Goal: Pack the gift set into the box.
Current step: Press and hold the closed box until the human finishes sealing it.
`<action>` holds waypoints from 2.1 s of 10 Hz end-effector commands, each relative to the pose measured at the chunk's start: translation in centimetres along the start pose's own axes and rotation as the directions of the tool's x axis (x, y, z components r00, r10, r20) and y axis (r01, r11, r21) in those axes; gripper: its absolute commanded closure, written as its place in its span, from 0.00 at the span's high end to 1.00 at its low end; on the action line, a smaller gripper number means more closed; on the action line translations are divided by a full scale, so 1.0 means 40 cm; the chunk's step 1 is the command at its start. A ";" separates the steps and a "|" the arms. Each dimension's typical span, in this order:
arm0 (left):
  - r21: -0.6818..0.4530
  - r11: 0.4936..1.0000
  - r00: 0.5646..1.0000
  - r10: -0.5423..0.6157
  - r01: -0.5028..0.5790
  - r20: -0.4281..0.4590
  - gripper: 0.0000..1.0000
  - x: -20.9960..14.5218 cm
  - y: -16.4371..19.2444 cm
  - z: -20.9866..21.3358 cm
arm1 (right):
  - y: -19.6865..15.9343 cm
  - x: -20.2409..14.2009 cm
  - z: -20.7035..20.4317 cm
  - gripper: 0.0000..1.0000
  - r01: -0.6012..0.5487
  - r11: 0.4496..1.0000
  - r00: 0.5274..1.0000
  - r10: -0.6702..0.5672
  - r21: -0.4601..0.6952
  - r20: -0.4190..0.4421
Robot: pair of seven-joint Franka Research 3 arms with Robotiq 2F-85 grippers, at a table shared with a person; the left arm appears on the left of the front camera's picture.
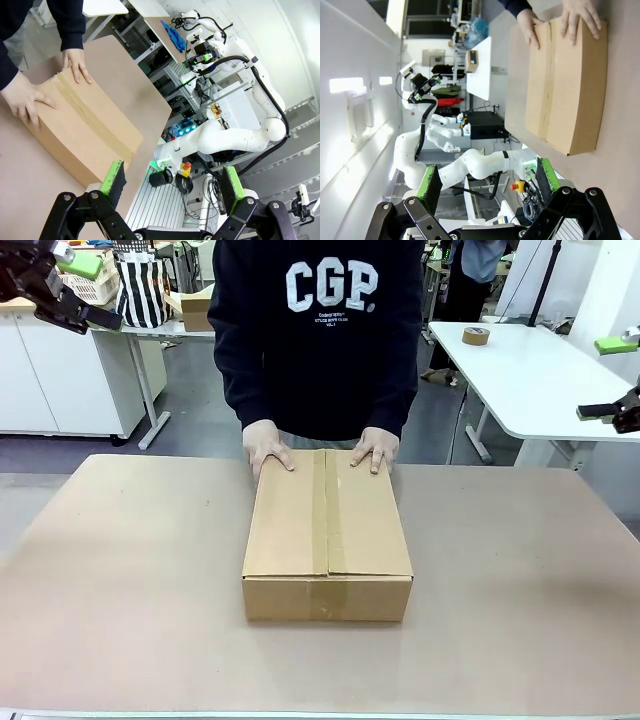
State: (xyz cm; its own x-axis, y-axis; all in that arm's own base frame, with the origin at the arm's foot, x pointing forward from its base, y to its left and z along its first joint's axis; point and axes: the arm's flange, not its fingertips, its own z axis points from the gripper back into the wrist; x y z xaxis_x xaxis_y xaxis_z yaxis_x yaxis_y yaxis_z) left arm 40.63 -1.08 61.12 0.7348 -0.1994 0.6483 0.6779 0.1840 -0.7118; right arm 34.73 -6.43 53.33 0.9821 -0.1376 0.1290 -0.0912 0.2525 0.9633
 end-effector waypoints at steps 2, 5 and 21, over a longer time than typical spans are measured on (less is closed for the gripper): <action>0.000 1.000 1.000 0.011 -0.011 0.000 1.00 -0.001 -0.005 -0.001 | 0.004 0.005 -0.005 1.00 -0.020 0.999 1.000 0.020 0.025 0.008; 0.000 1.000 1.000 0.011 -0.011 0.000 1.00 -0.001 -0.005 -0.001 | 0.004 0.005 -0.005 1.00 -0.020 0.999 1.000 0.020 0.025 0.008; -0.130 0.646 0.592 -0.749 0.752 -0.296 1.00 0.105 0.139 -0.416 | 0.175 0.065 -0.594 1.00 -0.917 0.269 0.359 0.880 -0.296 -0.313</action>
State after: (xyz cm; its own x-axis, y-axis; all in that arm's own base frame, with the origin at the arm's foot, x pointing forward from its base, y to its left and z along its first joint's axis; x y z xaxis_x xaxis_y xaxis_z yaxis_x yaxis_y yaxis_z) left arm 47.45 -15.97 55.68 -0.0232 -0.5368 0.8434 0.9929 -0.1108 -0.0432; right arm 40.44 17.42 54.13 0.3160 0.5086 0.8009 -0.8872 0.4576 0.0593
